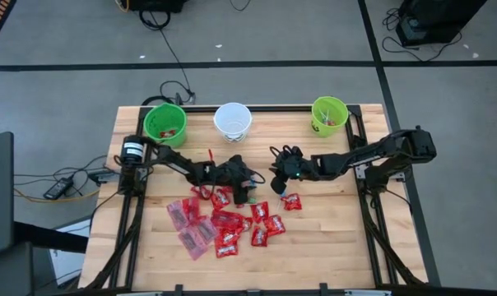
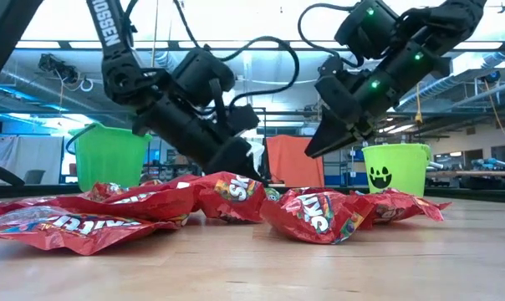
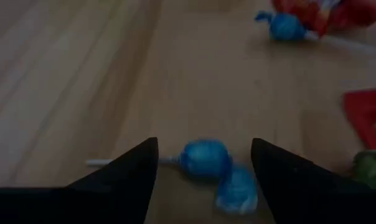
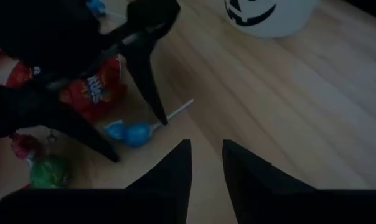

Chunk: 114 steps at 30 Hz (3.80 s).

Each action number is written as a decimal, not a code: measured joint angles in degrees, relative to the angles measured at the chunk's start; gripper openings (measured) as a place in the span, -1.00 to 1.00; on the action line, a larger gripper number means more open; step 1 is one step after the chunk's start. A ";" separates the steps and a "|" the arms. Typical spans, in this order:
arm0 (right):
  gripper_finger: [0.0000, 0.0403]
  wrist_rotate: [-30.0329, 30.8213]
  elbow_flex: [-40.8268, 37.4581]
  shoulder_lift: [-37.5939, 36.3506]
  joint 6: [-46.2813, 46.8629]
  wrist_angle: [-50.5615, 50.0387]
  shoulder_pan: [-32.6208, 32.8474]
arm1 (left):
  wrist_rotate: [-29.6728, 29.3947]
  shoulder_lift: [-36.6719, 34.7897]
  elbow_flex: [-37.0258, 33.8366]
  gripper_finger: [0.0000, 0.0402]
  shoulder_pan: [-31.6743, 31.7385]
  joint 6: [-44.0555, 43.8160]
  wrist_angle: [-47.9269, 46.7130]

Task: Sort candy by brand, put in halloween buckets
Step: Put the blue lollipop into the light green bucket

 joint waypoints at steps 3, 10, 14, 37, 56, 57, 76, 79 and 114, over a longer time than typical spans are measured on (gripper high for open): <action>-0.49 0.74 0.00 0.01 -0.18 -0.29 0.47 | 0.00 0.94 0.94 0.26 0.11 0.00 -0.42; -0.49 0.84 0.00 0.01 -0.30 -0.35 0.84 | 0.11 0.81 0.92 -0.13 0.11 0.31 -0.66; -0.49 0.81 0.00 0.01 -0.13 -0.35 0.84 | 0.11 0.81 0.89 -0.38 0.09 1.27 -0.22; -0.43 -2.64 0.01 7.60 -15.65 20.15 6.19 | 1.44 -3.67 0.72 -0.53 -1.75 1.29 2.13; -0.94 -9.93 0.07 10.31 -13.91 20.30 3.48 | 1.51 -3.69 0.72 -0.53 -1.97 1.35 2.31; -0.94 -9.86 0.07 10.31 -13.72 20.30 3.34 | 1.51 -3.69 0.72 -0.53 -1.97 1.33 2.29; -0.99 34.92 0.02 -10.73 -14.10 -0.88 2.62 | -3.33 -10.20 0.79 0.15 -1.75 0.03 -13.31; -0.99 42.08 0.03 -15.65 -14.05 -6.53 1.78 | -4.69 -12.78 0.67 0.17 -1.47 0.04 -16.94; -0.05 25.95 0.00 -26.72 0.09 -27.21 -21.09 | -10.04 -23.85 0.57 0.06 -0.57 -0.78 -47.03</action>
